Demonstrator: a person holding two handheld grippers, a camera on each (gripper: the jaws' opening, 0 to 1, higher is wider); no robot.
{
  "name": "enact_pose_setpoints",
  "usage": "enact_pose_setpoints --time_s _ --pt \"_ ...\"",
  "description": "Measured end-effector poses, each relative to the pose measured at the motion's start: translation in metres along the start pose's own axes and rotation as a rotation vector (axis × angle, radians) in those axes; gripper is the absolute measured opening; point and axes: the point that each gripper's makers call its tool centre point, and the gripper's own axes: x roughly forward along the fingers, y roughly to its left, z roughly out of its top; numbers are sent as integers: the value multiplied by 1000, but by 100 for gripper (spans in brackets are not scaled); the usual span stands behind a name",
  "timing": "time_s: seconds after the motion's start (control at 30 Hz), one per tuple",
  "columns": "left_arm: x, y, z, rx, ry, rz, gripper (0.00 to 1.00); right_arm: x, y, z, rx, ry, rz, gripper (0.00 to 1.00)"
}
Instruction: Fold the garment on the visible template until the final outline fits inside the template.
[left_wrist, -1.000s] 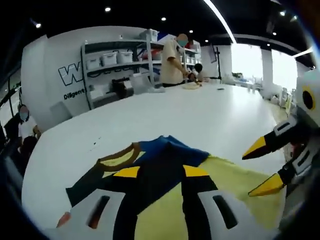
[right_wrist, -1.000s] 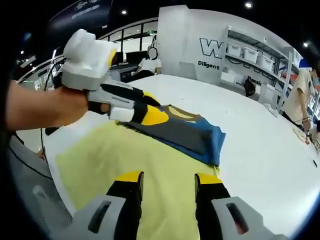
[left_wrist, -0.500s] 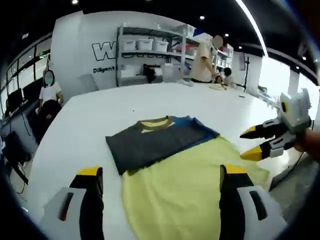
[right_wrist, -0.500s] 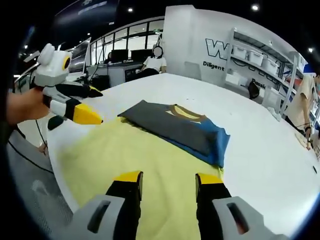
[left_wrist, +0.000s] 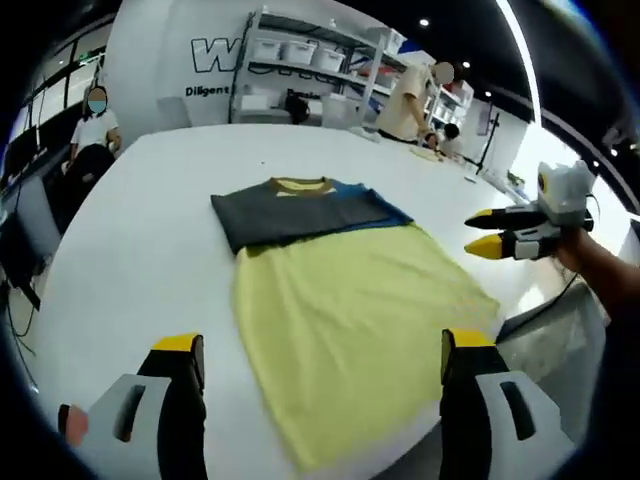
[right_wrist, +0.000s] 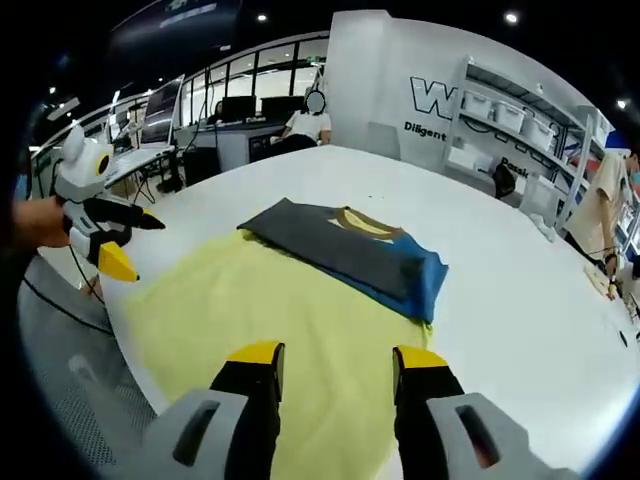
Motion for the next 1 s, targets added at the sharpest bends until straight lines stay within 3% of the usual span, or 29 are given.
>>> enact_pose_setpoints --time_s 0.17,0.47,0.53,0.73,0.83,0.93,1.0 --pt "-15 -13 -24 -22 87 -56 85 -7 -1 -18 8 65 9 42" --pt "-20 -18 -44 12 137 -47 55 -18 -1 -57 52 182 32 37" --pt "-21 -18 -45 21 143 -43 42 -22 3 -69 92 234 57 32" --pt "-27 -10 -41 115 146 7 5 -27 -1 -85 127 291 58 26" --pt "-28 -9 -47 115 168 23 0 -29 -1 -91 136 315 66 28" --pt "-30 -5 -57 82 226 43 3 -30 -3 -97 145 335 68 29" --pt "-29 -5 -58 82 227 34 3 -32 -2 -99 143 349 69 29"
